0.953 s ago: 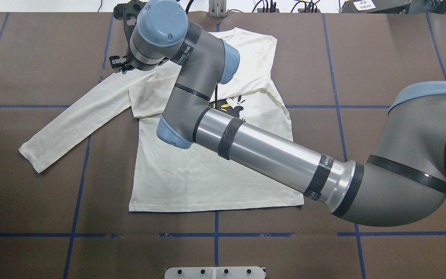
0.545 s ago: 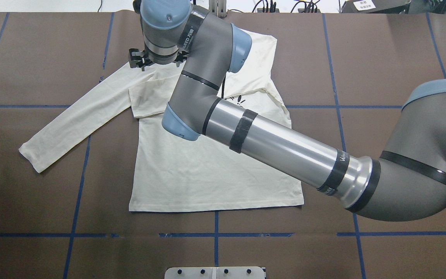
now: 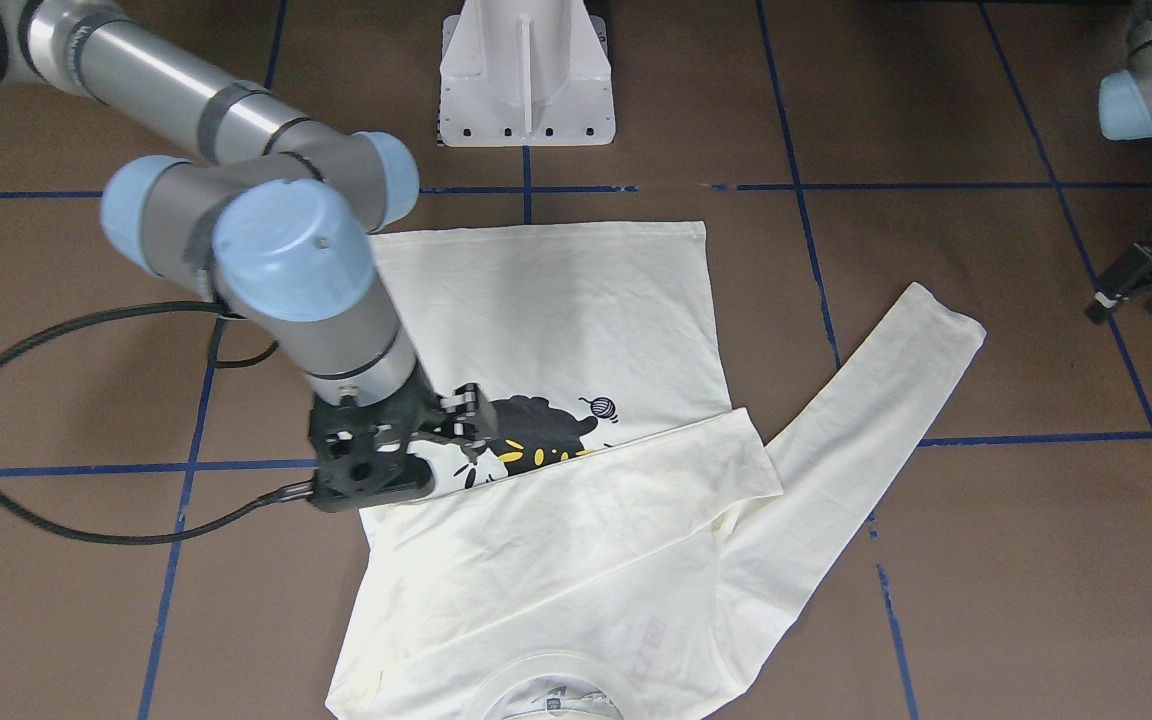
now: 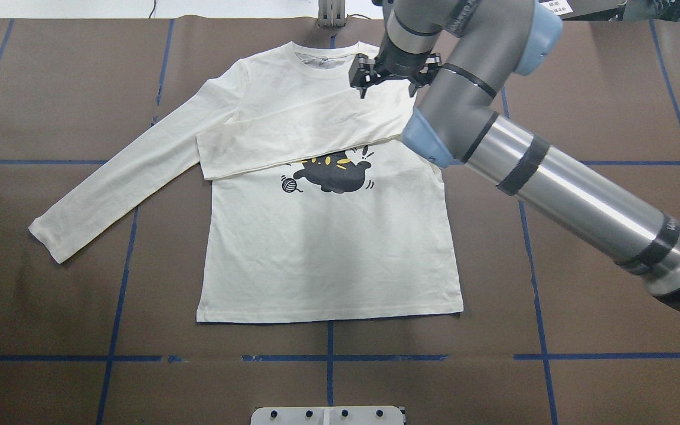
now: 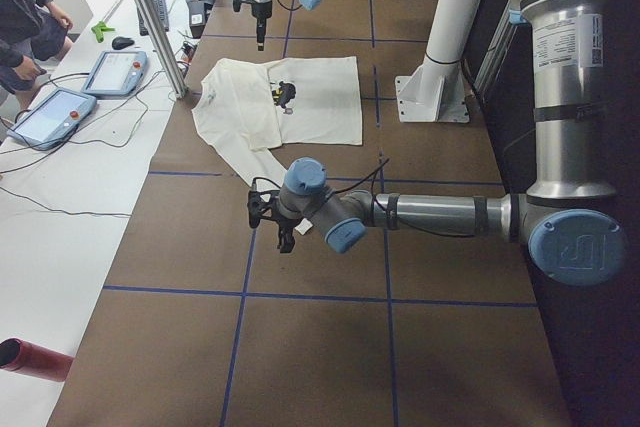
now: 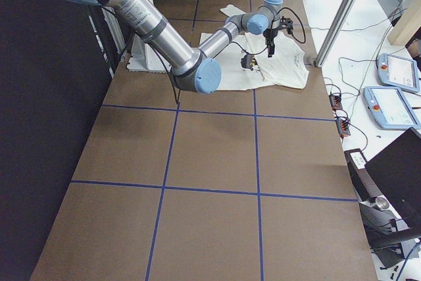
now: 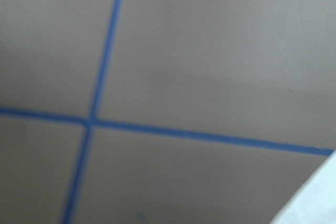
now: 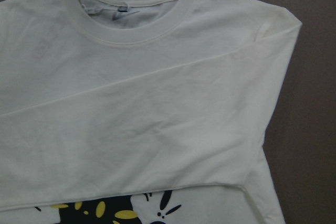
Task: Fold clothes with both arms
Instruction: 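Release the sleeve and raise the right gripper while the left gripper approaches the other cuff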
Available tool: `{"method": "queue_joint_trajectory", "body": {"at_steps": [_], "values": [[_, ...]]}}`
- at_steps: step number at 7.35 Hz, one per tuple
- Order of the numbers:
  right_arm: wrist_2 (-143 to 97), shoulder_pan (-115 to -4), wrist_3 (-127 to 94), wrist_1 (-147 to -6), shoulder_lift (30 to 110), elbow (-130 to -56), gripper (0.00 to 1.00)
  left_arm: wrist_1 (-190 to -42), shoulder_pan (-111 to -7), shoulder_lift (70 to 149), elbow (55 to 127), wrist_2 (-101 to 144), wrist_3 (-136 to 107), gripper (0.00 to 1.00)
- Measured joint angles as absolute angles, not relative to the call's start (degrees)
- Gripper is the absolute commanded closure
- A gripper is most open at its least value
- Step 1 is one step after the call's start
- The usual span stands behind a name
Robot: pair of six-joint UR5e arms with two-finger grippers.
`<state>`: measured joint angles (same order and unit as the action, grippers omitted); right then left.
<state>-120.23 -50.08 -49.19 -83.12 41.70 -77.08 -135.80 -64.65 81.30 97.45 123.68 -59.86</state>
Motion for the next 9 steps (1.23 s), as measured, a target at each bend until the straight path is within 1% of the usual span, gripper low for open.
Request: {"method": "queue_joint_trajectory", "body": {"at_steps": [1,2,4,6,9], "values": [[-122.2,-52.8,-45.1,-84.2,45.7,-79.1,0.00,-135.8,-57.3,79.5,101.4,118.6,-69.1,0.00],[-123.9,-55.4,-41.6,-85.5,48.6,-80.1,0.00,-135.6,-51.4,78.7,103.8,115.2,-76.4,0.00],[-125.3,-58.2,-37.2,-86.6,52.2,-81.1,0.00,-133.5,-44.9,78.5,105.6,109.8,-81.5,0.01],[-125.5,-58.9,-36.1,-86.4,53.6,-81.5,0.00,-130.8,-42.8,79.8,104.3,106.3,-82.0,0.01],[-125.5,-59.1,-36.0,-86.1,54.4,-82.1,0.00,-130.3,-42.4,81.9,100.0,104.7,-81.8,0.01]]}}
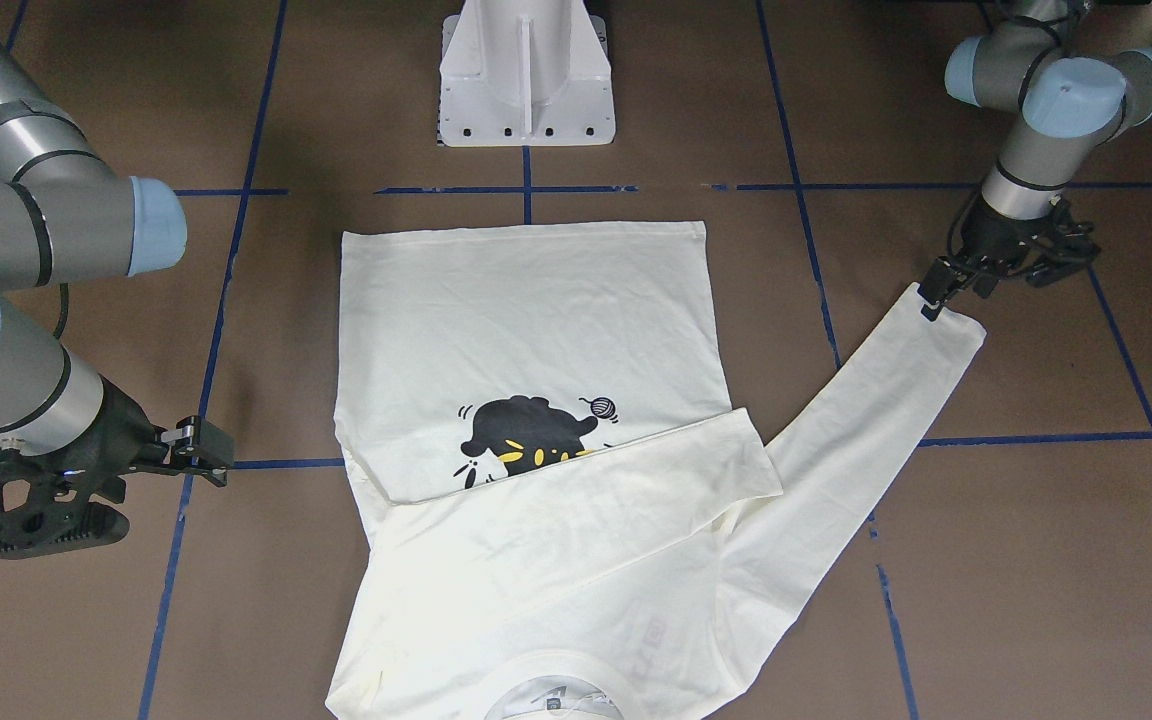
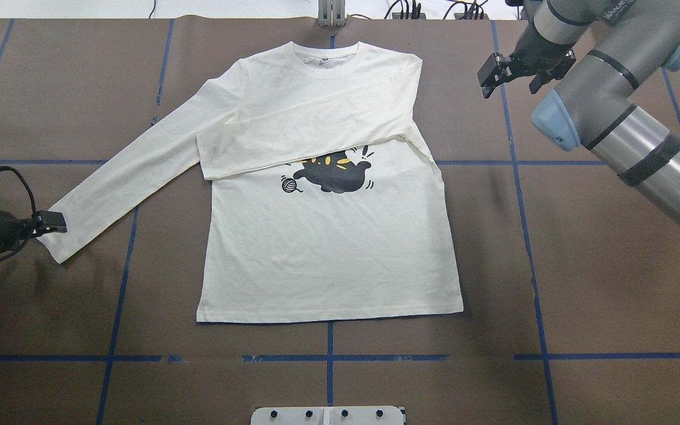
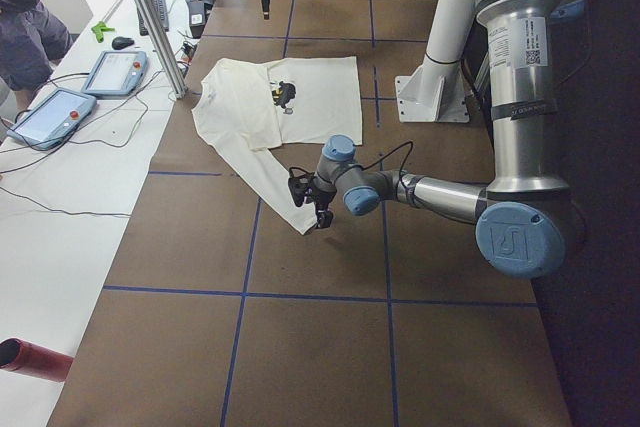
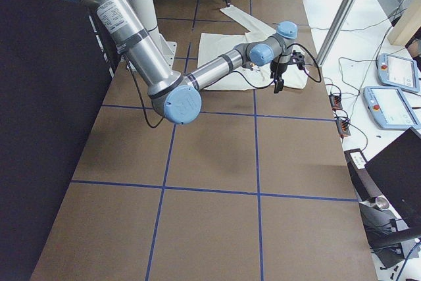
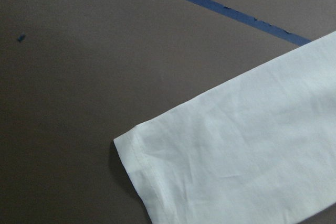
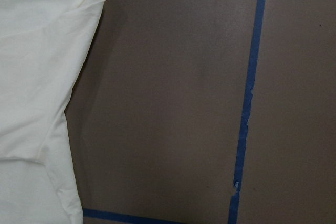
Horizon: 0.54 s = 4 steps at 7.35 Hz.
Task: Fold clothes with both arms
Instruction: 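Release the sleeve and raise the right gripper while the left gripper approaches the other cuff, then grasp the other sleeve cuff with the left gripper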
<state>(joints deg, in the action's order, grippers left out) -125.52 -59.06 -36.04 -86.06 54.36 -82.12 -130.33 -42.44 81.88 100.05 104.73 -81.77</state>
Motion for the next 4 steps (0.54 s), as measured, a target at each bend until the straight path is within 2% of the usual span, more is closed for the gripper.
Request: {"method": "queue_joint_trajectory", "body": {"at_steps": [1,2,3,4], "values": [[-125.5,-59.0,-36.0,-86.0,54.4,-82.2,0.00,-130.4,-42.4,82.2,99.3,104.7,-81.8,0.01],[-125.4,-59.0,-36.1,-86.0,54.5,-82.2,0.00,-130.4,-42.3,82.4,98.8,104.7,-81.9,0.06],[-125.3,-58.9,-36.1,-86.0,54.5,-82.2,0.00,-130.4,-42.2,82.5,98.4,104.8,-81.9,0.24],[-125.3,-58.9,-36.2,-86.0,54.5,-82.2,0.00,-130.4,-42.1,82.6,98.2,104.9,-82.0,0.46]]}}
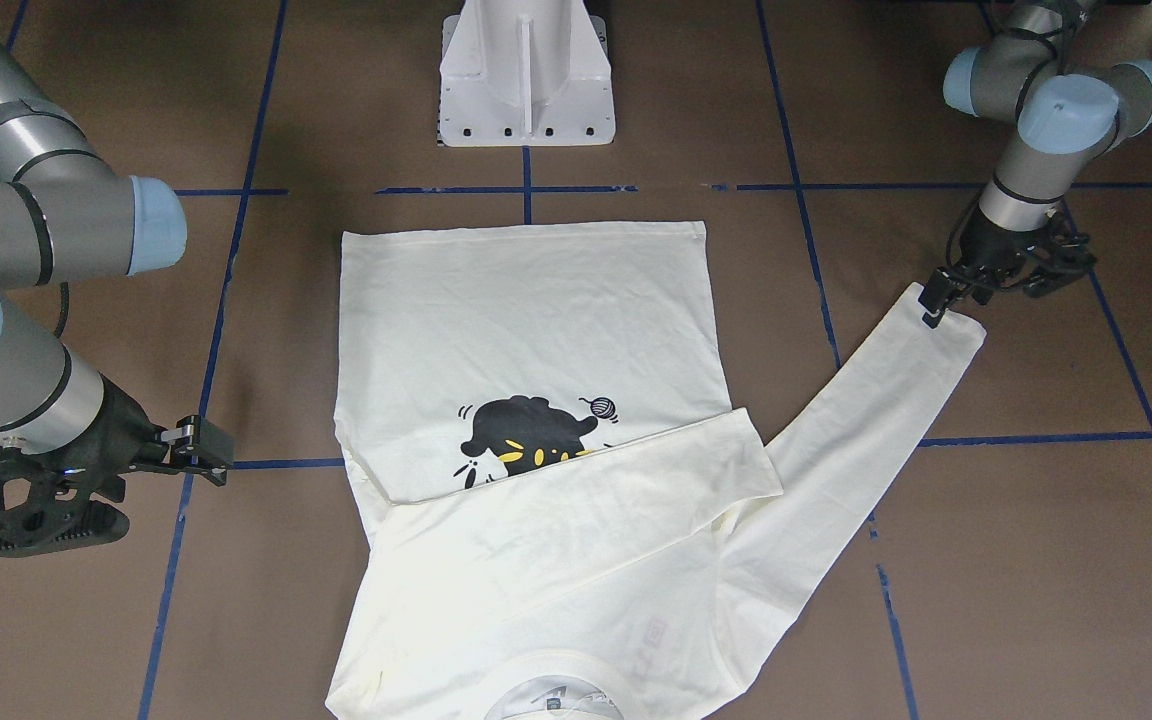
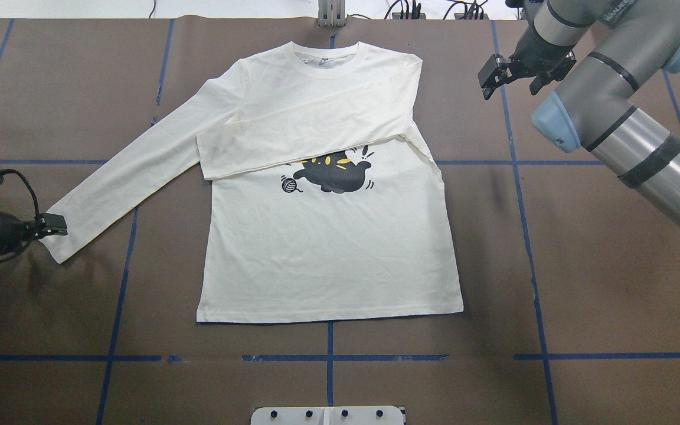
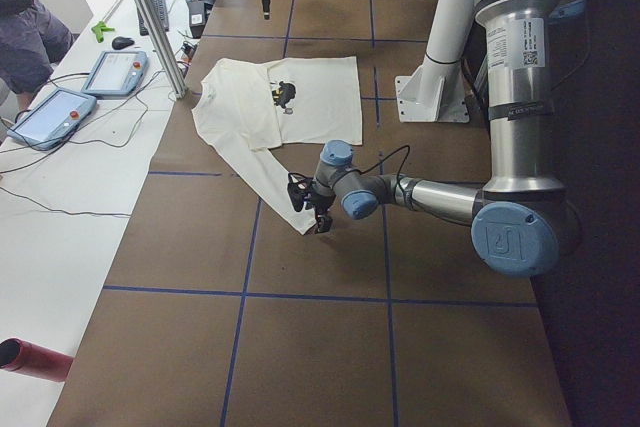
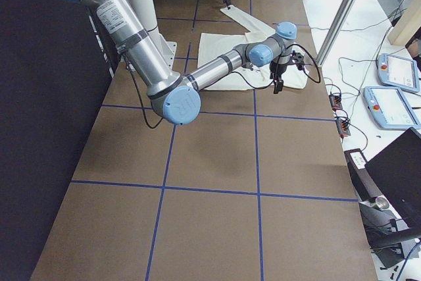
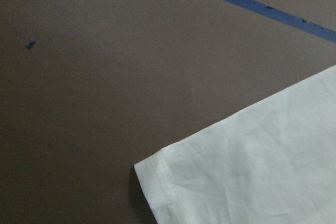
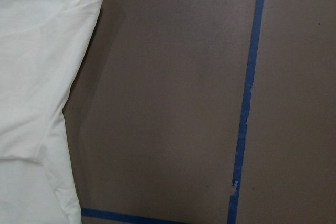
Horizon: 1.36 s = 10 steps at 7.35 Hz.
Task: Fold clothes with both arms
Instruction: 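Grasp the other sleeve cuff with the left gripper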
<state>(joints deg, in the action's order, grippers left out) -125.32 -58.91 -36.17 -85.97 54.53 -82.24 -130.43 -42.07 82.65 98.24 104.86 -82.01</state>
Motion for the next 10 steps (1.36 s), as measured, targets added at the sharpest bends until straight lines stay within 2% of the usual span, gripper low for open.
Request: {"method": "queue_joint_trajectory", "body": {"at_steps": [1,3,4,8,10], "values": [[-125.3,-58.9,-36.1,-86.0,54.5,-82.3,0.00,-130.4,-42.0,82.9,98.2,105.0,-82.1,0.65],[-125.4,-58.9,-36.1,-86.0,54.5,-82.9,0.00,-130.2,-41.9,83.5,98.1,105.0,-82.3,0.86],[-125.4,-58.9,-36.1,-86.1,54.5,-83.2,0.00,-130.1,-41.9,83.8,98.2,105.0,-82.3,1.00],[-125.5,-59.0,-36.1,-86.1,55.6,-83.8,0.00,-129.6,-42.1,84.0,100.5,106.4,-82.2,1.00],[-125.5,-59.8,-36.0,-86.5,59.4,-86.8,0.00,-124.8,-45.3,88.5,102.4,108.7,-80.7,1.00]]}}
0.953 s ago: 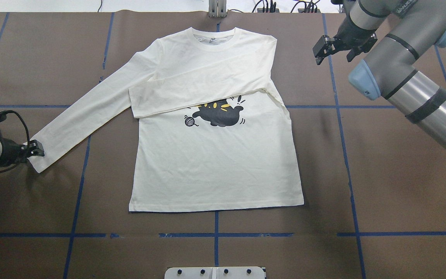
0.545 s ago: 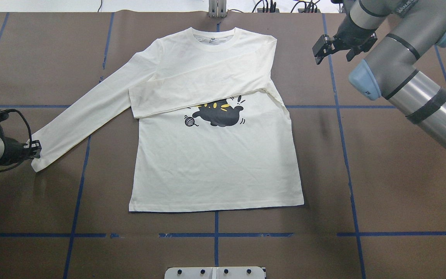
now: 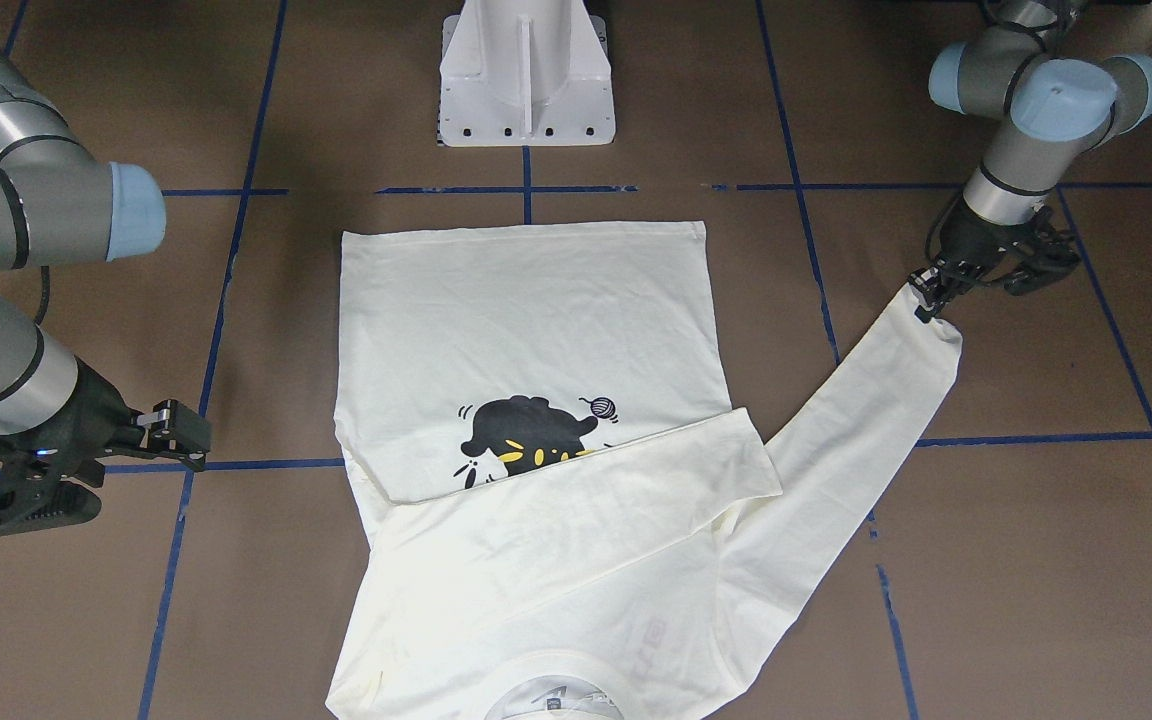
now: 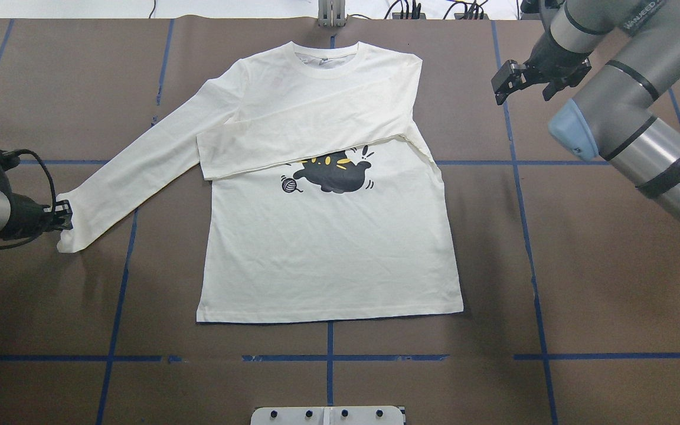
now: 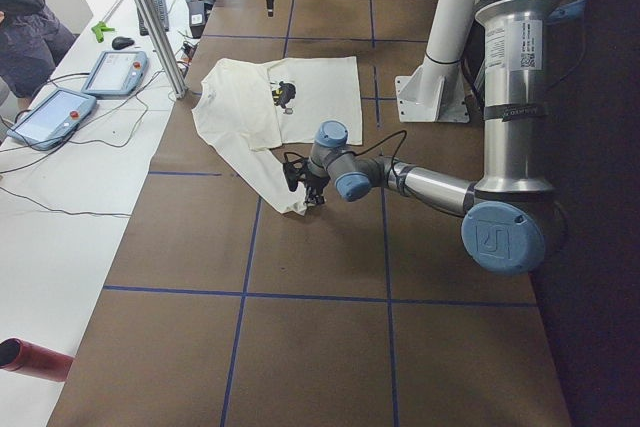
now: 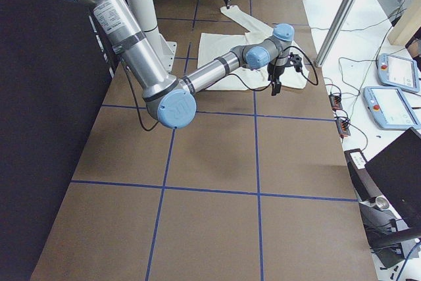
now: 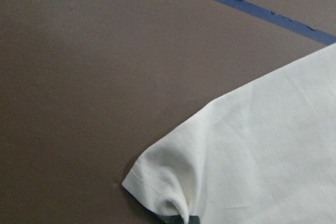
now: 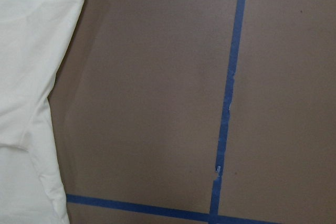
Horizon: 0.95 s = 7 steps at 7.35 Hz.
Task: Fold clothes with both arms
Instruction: 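Grasp the other sleeve cuff with the left gripper, then fold the held sleeve across the chest with the left gripper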
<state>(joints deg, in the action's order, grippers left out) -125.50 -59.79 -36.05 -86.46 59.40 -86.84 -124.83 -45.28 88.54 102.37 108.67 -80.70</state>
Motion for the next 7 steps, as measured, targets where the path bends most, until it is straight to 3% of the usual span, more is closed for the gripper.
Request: {"method": "queue_joint_trajectory", "body": {"at_steps": [4,6,7], "values": [[-125.2,-60.8,-36.0,-85.9,72.4,-95.9,0.00,-99.3,-50.0,119.1,101.5,112.3,-78.3,1.00],[-125.2,-60.8,-36.0,-85.8,74.0,-96.8,0.00,-98.1,-49.8,135.1,94.4,115.0,-84.8,1.00],[-125.2,-60.8,-36.0,-85.9,74.1,-96.8,0.00,-100.1,-48.7,143.5,87.0,115.5,-90.0,1.00]]}}
